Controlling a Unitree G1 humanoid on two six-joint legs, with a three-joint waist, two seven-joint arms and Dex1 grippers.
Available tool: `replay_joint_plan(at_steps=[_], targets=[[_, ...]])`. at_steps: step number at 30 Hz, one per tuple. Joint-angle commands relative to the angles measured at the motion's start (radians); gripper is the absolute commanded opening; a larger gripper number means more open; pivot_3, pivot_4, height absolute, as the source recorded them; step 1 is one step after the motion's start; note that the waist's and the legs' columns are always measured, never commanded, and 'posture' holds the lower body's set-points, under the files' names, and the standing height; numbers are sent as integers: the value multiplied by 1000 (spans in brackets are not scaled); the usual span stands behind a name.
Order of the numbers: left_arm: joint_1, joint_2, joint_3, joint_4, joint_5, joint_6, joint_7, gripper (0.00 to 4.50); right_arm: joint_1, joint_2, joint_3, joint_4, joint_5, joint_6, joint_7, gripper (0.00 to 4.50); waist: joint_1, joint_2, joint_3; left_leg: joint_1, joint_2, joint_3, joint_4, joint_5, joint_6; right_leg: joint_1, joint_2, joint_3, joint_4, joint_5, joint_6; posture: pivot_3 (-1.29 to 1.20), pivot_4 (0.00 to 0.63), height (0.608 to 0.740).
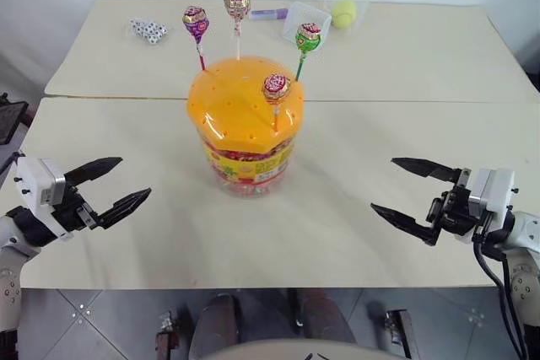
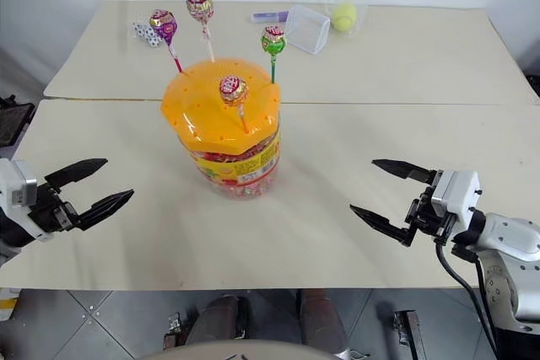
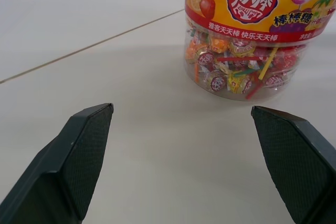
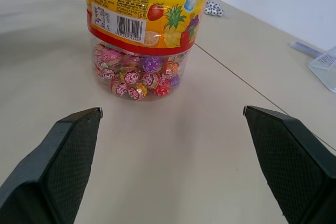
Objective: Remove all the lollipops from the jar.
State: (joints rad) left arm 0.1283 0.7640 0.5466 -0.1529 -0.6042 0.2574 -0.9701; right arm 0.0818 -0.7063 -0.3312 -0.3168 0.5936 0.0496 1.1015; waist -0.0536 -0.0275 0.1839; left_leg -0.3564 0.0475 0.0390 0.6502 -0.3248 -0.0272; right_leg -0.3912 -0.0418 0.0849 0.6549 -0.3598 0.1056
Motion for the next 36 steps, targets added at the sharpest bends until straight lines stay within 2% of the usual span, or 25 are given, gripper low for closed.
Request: replay_joint_plan(at_steps=[1,2,7,10,14,16,20,24,33,34,36], targets=[[-41,5,-3,18,-2,-3,9,4469,-32,3,2,-74,51,27,-30,4500,-1,0,0,0,0,0,0,0,0,0,0,0,0,0,0,0,150,740],[-55,3,-6,24,-11,7,13,4469,-40,6,5,-93,70,47,-46,4500,-1,0,0,0,0,0,0,0,0,0,0,0,0,0,0,0,150,740],[-197,18,85,119,-314,280,-9,4469,-135,88,-5,-282,268,125,-227,4500,-3,0,0,0,1,-2,1,0,-1,-1,0,-2,4,0,0,0,150,740],[-338,19,58,158,-398,371,2,4469,-170,127,-5,-342,306,124,-302,4500,-1,-1,0,0,0,-3,0,0,-1,-1,0,-4,4,0,0,0,150,740],[-571,1,-30,239,-371,371,-5,4469,-171,139,1,-380,312,127,-339,4500,22,-1,0,-6,-1,-8,6,0,-1,-2,-2,-11,4,0,0,0,150,740],[-693,0,-107,302,-321,351,-56,4469,-147,139,-3,-385,310,116,-326,4500,26,-1,0,-12,0,-11,12,0,-1,-4,-2,-16,4,0,1,0,150,740],[-862,-10,-217,413,-229,309,-122,4469,-86,138,-12,-379,291,91,-284,4500,27,-1,0,-14,-2,-11,14,0,-2,-4,-2,-25,5,1,1,0,150,740],[-974,-35,-293,469,-174,290,-184,4469,-35,145,-29,-400,314,83,-286,4500,23,-1,0,-14,0,-10,14,2,-4,-4,0,-25,5,1,1,0,150,740],[-1098,-119,-374,559,-112,309,-240,4469,-3,195,-1,-439,304,58,-330,4500,26,-1,1,-14,-1,-9,16,2,-4,-5,0,-24,6,1,1,0,150,740],[-1106,-123,-373,574,-103,300,-243,4087,-2,198,4,-440,299,56,-331,4500,26,-1,1,-14,-1,-9,16,2,-4,-5,0,-24,6,1,1,0,150,740],[-1118,-128,-371,590,-97,304,-252,3620,-1,203,11,-440,289,52,-331,4500,25,-1,1,-14,0,-9,16,2,-4,-5,1,-24,7,1,1,0,150,740]])
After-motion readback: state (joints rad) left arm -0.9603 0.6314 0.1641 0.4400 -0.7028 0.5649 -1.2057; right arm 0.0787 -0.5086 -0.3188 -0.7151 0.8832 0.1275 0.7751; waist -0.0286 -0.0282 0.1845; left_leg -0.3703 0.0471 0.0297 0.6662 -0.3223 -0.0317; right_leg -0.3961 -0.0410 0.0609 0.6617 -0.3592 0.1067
